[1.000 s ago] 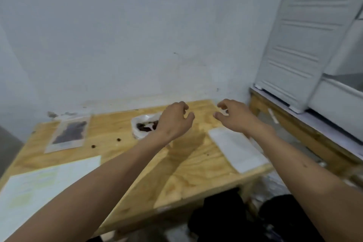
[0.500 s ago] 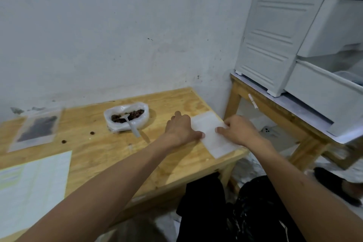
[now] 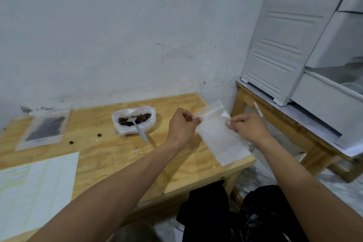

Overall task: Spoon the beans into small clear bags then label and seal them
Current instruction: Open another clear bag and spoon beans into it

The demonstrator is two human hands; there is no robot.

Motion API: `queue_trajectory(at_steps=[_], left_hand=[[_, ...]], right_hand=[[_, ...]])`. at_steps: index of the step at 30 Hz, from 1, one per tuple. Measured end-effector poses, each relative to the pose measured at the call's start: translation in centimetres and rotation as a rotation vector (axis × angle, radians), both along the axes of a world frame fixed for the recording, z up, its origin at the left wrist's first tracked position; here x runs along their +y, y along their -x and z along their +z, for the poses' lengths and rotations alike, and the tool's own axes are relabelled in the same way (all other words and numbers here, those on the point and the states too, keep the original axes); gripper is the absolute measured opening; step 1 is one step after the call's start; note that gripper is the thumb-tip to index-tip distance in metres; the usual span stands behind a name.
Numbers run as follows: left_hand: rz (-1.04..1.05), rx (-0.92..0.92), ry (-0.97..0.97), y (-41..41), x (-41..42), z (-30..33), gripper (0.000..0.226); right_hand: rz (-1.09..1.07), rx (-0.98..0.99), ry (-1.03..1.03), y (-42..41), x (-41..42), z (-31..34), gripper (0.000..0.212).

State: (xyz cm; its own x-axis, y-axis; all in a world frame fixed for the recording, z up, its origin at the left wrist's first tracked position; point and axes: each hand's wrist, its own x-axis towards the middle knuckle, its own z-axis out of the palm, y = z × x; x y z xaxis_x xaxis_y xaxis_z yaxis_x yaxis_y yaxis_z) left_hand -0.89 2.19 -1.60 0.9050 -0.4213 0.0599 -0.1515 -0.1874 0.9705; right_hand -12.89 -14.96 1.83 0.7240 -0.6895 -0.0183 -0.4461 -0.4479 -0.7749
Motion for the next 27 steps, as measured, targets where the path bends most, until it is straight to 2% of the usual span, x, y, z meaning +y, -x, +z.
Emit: queue_trajectory(at_steps=[3,5,6,9,10,12,14,17,22,24,27], left_hand=[[-0.028,0.227,0.266,-0.9,0.4,1.8,0.028],[-0.042,0.227,0.311,-1.7,1.1,3.2,0.027],[-0.040,0.187,0.316,-2.1,1.6,3.9,0.022],[-0.011,0.018,0.322,-3.4,3.6,6.4,0.006],[0.005,-0.048,0.322,-3.9,4.4,7.1,0.004],[0.037,-0.172,0.315,-4.7,5.9,8.2,0.004],[0.074,-0.268,0.290,-5.4,7.4,9.1,0.006],[0.105,-0.380,0.257,-6.2,9.5,9.6,0.008],[0.094,-0.528,0.121,-7.3,12.7,9.1,0.009],[0.007,-0.491,0.041,-7.3,13.9,9.2,0.017],[-0.143,-0.307,-0.027,-6.6,14.8,9.4,0.044]], right_hand=[[0.061,-0.128,-0.190,-0.7,0.4,1.7,0.008],[0.087,-0.200,-0.259,-1.5,1.2,2.7,0.011],[0.094,-0.213,-0.207,-2.2,1.6,3.0,0.015],[0.075,-0.185,0.130,-4.4,3.7,4.3,0.036],[0.061,-0.217,0.188,-5.0,4.5,4.9,0.042],[0.070,-0.302,0.238,-6.2,6.4,6.4,0.039],[0.137,-0.355,0.148,-7.2,8.4,8.1,0.044],[0.188,-0.376,-0.141,-8.9,11.2,10.0,0.048],[0.219,-0.399,-0.401,-11.0,13.5,10.1,0.019],[0.208,-0.428,-0.479,-11.5,14.1,9.7,0.016],[0.215,-0.431,-0.437,-12.3,14.8,9.1,0.024]])
